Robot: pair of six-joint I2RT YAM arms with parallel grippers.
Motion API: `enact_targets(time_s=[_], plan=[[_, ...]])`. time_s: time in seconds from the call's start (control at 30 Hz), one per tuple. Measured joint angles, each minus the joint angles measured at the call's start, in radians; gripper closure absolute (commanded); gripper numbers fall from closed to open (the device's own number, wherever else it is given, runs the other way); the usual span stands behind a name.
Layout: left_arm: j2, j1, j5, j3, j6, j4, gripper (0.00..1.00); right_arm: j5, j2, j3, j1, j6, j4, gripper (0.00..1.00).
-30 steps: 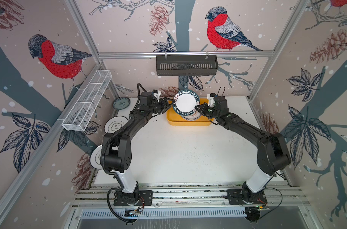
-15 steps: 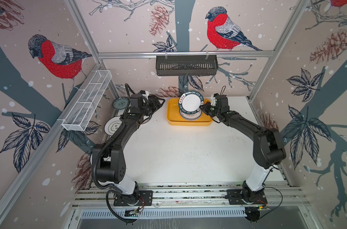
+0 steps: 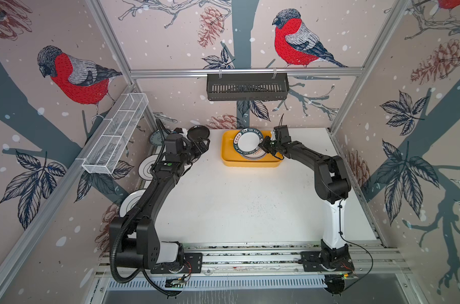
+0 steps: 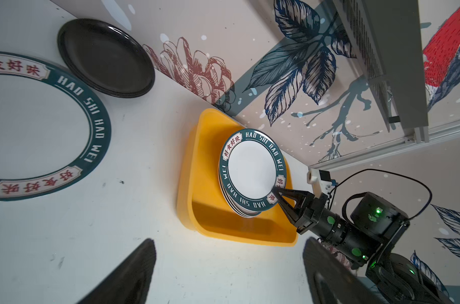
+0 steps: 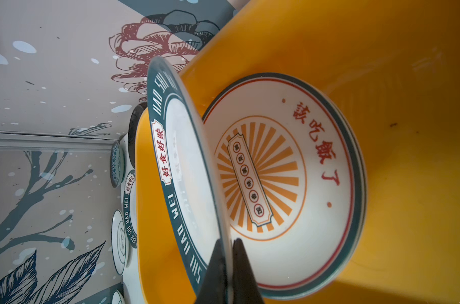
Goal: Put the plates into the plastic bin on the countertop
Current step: 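Lower the plate into the yellow bin with the right gripper while the left withdraws, then open the right gripper onto the stack while the left reaches the next plate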
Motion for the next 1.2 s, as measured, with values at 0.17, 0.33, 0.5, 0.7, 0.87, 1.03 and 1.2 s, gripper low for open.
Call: enact_targets(time_s=[0.17,0.33,0.5,0.7,0.87,1.03,1.2], plan=[[-0.06,0.005,-0.061,-0.048,0.016,-0.004,0.09,-0.001,0.026,0.014,-0.018,0.011,-0.01,0.95],[-0.075,0.008,-0.095,-0.085,0.017,-0.014,0.08,-0.02,0.031,0.012,-0.036,0.028,-0.021,0.9],[-0.066,0.008,-0.117,-0.095,0.018,-0.016,0.08,-0.022,0.038,0.0,-0.039,0.032,-0.029,0.83],[-0.047,0.01,-0.12,-0.101,0.018,-0.021,0.08,-0.021,0.038,-0.016,-0.042,0.035,-0.066,0.71],[-0.032,0.011,-0.121,-0.105,0.018,-0.023,0.08,-0.021,0.036,-0.018,-0.042,0.034,-0.069,0.65],[-0.022,0.013,-0.128,-0.107,0.017,-0.024,0.07,0.027,0.035,0.045,-0.039,0.013,-0.159,0.53],[-0.02,0.013,-0.158,-0.107,0.017,-0.039,0.04,0.092,0.035,0.118,-0.035,-0.047,-0.266,0.3]])
